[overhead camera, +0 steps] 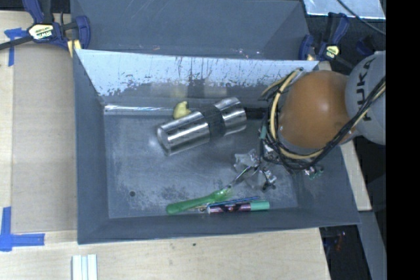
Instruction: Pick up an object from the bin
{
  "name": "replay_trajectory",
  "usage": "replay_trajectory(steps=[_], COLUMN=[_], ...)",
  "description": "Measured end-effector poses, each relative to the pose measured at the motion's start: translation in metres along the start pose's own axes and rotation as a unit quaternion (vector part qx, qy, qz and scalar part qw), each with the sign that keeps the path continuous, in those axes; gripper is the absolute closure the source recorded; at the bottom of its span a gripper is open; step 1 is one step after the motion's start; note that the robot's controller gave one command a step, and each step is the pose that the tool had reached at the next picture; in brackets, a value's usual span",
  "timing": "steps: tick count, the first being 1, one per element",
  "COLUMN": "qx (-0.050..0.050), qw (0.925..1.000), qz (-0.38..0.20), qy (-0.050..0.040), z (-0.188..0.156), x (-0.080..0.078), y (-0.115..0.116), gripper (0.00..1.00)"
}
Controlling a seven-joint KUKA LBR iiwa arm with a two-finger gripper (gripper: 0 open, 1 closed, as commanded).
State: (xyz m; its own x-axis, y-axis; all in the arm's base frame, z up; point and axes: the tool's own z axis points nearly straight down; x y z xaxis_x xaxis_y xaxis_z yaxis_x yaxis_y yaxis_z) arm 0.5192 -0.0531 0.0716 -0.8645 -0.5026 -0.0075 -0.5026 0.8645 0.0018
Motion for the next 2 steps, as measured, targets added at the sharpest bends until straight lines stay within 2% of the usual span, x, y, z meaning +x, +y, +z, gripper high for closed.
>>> replay_trajectory(steps=[2], qx=[0.001], qw=[0.9971], qz=[-0.076], qy=[-0.0024], z=[-0.0007], x=[0.0017], y=[-0.0106], gripper=[1.0])
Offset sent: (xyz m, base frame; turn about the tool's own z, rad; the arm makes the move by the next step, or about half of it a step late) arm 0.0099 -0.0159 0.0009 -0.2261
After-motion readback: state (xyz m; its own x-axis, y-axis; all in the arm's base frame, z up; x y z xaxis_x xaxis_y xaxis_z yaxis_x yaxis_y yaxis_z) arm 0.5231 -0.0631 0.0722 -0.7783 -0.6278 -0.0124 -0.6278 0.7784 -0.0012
